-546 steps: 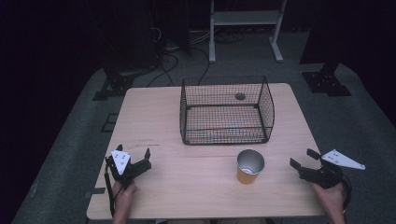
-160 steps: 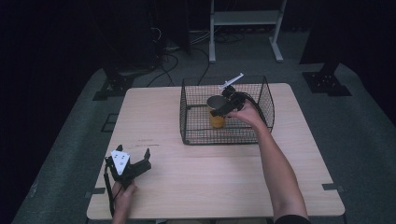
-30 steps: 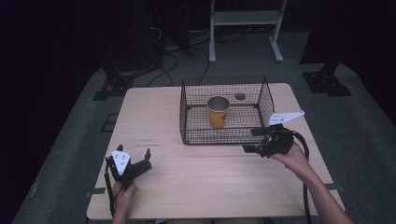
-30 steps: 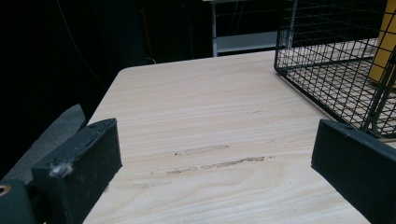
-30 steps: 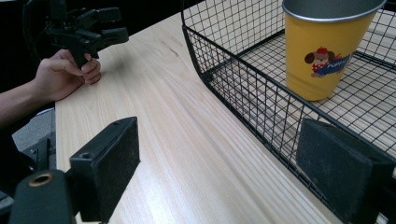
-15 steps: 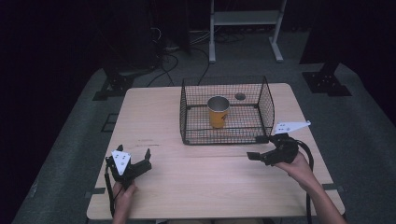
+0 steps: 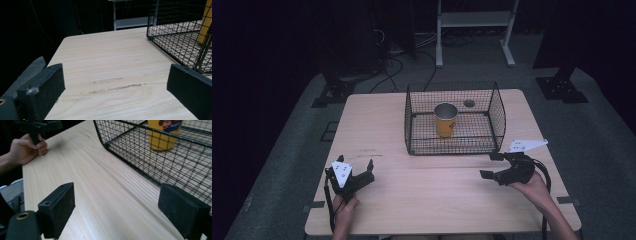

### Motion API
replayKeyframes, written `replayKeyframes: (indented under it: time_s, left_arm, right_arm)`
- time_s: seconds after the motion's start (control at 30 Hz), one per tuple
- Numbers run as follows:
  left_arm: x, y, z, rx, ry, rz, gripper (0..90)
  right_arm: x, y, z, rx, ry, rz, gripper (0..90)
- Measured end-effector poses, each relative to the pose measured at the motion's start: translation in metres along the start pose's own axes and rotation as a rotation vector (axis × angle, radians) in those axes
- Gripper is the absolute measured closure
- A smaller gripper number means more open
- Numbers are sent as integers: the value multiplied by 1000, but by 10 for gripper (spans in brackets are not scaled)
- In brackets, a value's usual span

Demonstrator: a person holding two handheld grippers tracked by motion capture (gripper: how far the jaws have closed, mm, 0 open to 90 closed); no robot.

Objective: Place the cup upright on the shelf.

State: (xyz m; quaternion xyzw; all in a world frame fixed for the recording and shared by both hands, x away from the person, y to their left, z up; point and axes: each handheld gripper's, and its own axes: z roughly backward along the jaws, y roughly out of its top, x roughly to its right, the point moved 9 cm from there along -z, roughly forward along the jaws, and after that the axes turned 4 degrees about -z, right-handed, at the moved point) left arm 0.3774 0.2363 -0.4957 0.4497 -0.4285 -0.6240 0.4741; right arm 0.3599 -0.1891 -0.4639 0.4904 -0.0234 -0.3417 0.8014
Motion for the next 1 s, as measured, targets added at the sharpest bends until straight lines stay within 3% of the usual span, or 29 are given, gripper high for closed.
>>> replayKeyframes:
  time_s: [0.57, 1.0]
  left_arm:
    - [0, 0, 0, 0, 1, -2, 8]
    - [0, 0, 0, 0, 4, -2, 8]
  right_arm:
    - [-1, -26, 5, 20, -31, -23, 133]
    - [-17, -56, 8, 107, -30, -64, 133]
